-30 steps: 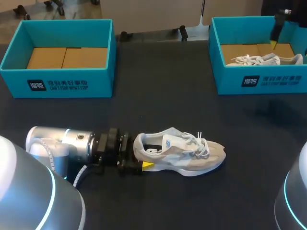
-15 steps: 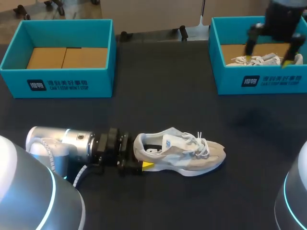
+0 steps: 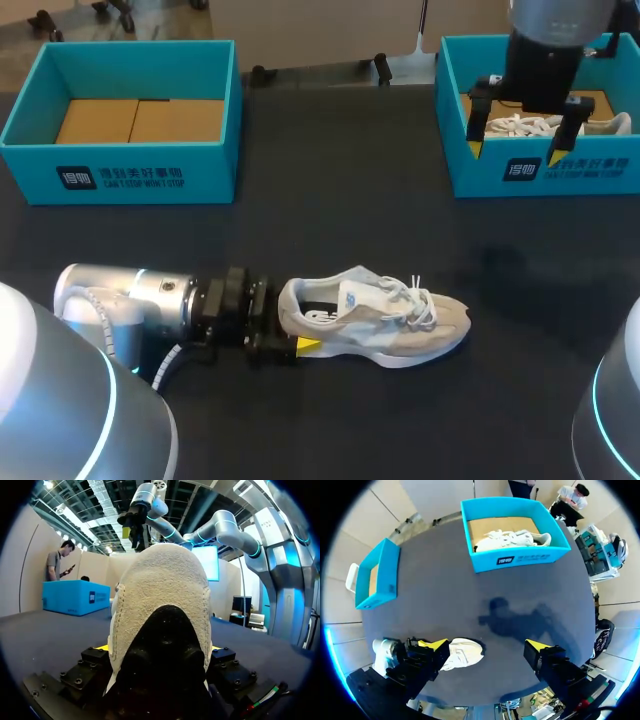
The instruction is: Take the shoe out of the shoebox, open the shoe tongue, remove and reinsert the insole, then place the shoe into the shoebox
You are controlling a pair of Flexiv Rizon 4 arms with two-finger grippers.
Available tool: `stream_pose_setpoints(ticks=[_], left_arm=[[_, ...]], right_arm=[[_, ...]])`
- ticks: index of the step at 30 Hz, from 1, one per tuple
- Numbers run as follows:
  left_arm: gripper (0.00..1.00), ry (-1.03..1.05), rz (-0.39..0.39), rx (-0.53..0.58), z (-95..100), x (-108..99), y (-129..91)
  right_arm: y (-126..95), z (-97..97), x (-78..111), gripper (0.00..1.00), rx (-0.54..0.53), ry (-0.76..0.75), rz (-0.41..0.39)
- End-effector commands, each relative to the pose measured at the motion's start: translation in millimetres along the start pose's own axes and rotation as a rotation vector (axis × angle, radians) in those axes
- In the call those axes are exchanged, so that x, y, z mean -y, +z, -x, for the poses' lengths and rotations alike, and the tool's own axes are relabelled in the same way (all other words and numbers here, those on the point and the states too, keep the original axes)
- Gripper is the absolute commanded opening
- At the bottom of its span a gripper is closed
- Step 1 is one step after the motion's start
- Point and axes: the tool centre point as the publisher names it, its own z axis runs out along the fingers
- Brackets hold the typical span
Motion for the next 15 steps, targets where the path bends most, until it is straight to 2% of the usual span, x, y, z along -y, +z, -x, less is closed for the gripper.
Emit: stream_pose_setpoints(ticks=[1,9,13,15], left_arm=[[0.0,0.0,-0.001,0.003,-0.9,0.2,0.4],[0.0,0.0,-0.001,0.003,-0.9,0.2,0.4],[0.0,0.0,-0.001,0.003,-0.9,0.2,0.4],[0.0,0.0,-0.001,0.003,-0.9,0.2,0.4]], right_arm=[[0.9,-15.9,11.1,1.0,0.038,-0.001,0.015],[11.6,-77.8,59.3,1.0,0.067,-0.02,0.044],[21.3,-98.6,75.6,1.0,0.011,-0.015,0.033],[23.1,-101.2,77.4,1.0,-0.006,-0.007,0.017]])
